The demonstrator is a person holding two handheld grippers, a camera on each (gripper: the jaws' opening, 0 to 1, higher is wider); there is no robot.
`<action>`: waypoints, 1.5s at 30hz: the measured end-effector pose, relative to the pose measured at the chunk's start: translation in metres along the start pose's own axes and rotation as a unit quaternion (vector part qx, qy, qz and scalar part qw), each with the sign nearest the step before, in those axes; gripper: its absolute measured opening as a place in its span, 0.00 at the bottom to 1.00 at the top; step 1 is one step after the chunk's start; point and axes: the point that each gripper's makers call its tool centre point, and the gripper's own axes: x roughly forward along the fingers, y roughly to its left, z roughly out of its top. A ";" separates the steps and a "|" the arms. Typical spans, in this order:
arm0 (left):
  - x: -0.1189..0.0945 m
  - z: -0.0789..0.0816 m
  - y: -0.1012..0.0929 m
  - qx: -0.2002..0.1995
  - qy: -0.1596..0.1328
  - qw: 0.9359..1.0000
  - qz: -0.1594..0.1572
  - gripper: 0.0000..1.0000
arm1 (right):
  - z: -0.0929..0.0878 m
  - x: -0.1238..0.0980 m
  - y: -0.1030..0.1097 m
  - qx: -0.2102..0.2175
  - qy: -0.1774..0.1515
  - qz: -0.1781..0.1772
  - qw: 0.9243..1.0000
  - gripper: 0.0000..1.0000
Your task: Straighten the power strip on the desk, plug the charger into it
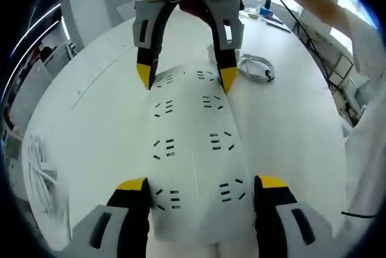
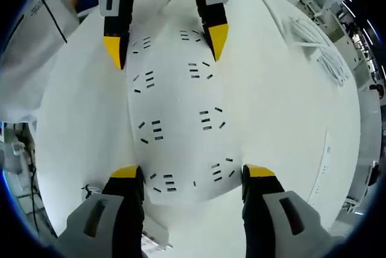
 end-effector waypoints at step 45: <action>0.002 0.002 -0.001 0.009 0.006 1.000 -0.007 0.70 | -0.004 -0.001 0.005 0.032 0.009 -0.002 0.999 0.65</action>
